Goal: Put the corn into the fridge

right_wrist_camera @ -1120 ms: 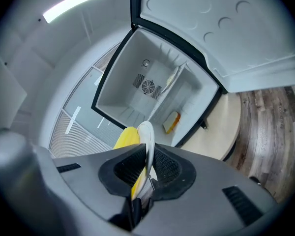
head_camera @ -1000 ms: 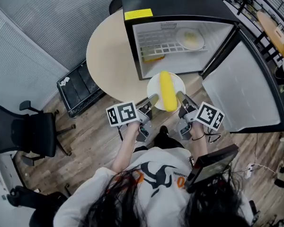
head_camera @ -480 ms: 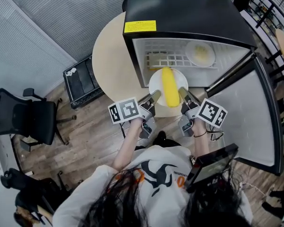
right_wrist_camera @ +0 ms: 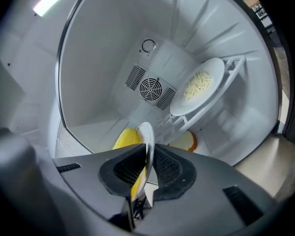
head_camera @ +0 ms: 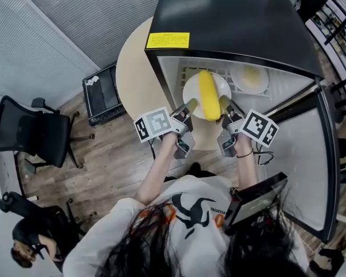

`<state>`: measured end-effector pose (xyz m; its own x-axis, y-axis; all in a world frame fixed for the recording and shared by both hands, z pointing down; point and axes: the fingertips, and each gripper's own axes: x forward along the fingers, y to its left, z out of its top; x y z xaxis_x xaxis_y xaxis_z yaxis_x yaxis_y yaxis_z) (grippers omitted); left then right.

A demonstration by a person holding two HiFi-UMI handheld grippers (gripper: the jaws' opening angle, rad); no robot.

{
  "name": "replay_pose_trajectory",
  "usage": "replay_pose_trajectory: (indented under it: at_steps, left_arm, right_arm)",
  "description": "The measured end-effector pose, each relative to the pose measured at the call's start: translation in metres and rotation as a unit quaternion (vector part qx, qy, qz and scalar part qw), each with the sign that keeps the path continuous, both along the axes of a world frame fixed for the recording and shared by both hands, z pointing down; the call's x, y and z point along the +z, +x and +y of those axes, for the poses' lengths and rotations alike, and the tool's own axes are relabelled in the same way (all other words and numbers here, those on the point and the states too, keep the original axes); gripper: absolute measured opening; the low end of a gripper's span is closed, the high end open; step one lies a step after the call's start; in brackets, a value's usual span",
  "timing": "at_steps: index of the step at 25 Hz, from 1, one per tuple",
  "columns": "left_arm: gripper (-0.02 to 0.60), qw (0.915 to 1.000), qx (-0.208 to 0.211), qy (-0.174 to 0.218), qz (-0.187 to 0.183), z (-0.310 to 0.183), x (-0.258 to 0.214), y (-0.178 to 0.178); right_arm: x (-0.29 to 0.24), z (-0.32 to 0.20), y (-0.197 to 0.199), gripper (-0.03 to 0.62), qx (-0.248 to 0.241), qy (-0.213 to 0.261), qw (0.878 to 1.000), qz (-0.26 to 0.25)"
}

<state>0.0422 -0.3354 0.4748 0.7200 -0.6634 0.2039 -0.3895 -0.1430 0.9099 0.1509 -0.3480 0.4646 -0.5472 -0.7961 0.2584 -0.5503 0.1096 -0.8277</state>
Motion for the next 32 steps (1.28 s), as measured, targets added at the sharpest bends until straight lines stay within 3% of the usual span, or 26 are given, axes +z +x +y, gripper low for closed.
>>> replay_pose_trajectory:
  at_steps: [7, 13, 24, 32]
  left_arm:
    - [0.031, 0.9987, -0.034, -0.028, 0.026, -0.023, 0.015, -0.001]
    - [0.031, 0.9975, -0.047, -0.041, 0.033, -0.025, 0.023, -0.004]
    - [0.023, 0.9851, -0.097, -0.092, 0.109, -0.03, 0.032, -0.012]
    - [0.021, 0.9799, -0.125, -0.099, 0.12, -0.04, 0.033, -0.009]
  right_arm:
    - [0.011, -0.028, 0.0, 0.038, -0.003, -0.015, 1.0, 0.014]
    - [0.018, -0.036, -0.004, 0.052, -0.005, -0.02, 0.998, 0.057]
    - [0.019, -0.038, -0.009, 0.064, -0.009, -0.007, 0.994, 0.11]
    - [0.02, -0.039, -0.002, 0.094, 0.0, -0.004, 0.983, 0.183]
